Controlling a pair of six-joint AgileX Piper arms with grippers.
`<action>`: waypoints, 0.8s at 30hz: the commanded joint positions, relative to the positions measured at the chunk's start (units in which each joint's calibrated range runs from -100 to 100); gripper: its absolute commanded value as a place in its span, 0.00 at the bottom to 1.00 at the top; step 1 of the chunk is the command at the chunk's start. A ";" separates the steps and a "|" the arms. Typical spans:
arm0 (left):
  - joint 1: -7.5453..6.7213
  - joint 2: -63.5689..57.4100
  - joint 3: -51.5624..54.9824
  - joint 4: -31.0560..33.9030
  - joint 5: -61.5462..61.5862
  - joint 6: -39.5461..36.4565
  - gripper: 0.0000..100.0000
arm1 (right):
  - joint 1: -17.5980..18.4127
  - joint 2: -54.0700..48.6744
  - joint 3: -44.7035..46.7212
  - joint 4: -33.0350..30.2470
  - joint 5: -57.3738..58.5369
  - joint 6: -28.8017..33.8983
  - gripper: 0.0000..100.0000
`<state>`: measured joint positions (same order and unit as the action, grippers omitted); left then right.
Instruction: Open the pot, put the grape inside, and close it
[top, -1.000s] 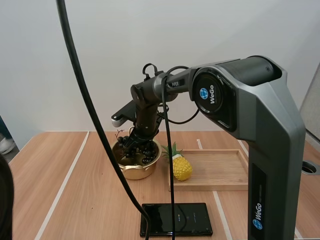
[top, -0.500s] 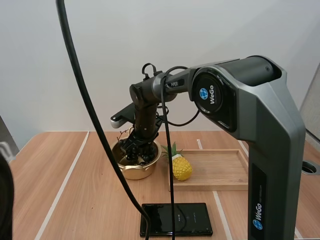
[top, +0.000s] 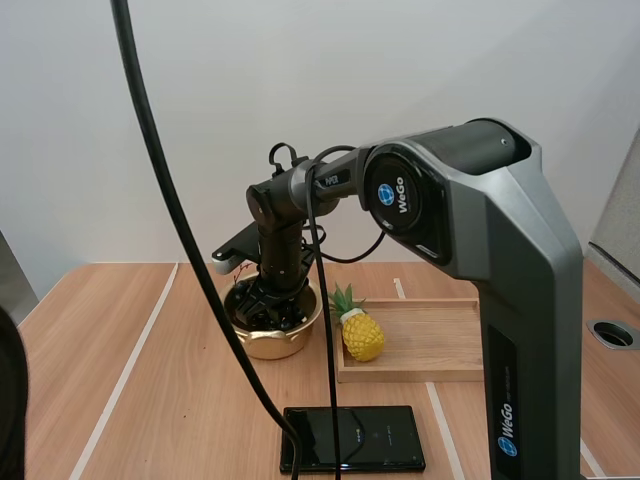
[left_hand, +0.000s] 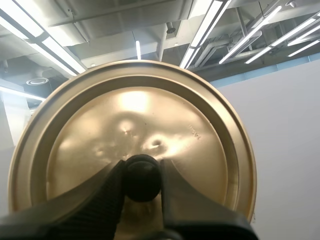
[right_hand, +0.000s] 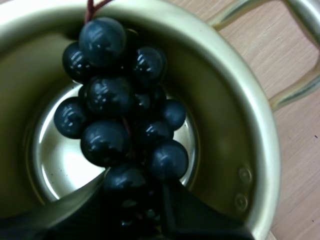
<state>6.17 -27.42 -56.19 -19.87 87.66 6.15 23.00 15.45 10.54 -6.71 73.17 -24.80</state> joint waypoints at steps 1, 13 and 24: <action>0.08 0.01 -0.25 -0.89 -0.35 0.32 0.00 | 0.16 0.08 -0.25 0.02 1.42 -0.13 0.00; 0.08 0.01 -0.25 -0.89 -0.35 0.32 0.00 | 0.16 -0.05 -0.25 1.26 0.29 3.92 0.05; 0.08 0.01 -0.25 -0.89 -0.35 0.32 0.00 | 0.16 -0.16 -0.25 0.98 0.29 3.39 1.00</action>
<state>6.17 -27.42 -56.19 -19.87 87.96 6.26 23.16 15.45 10.54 -5.68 72.97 -21.16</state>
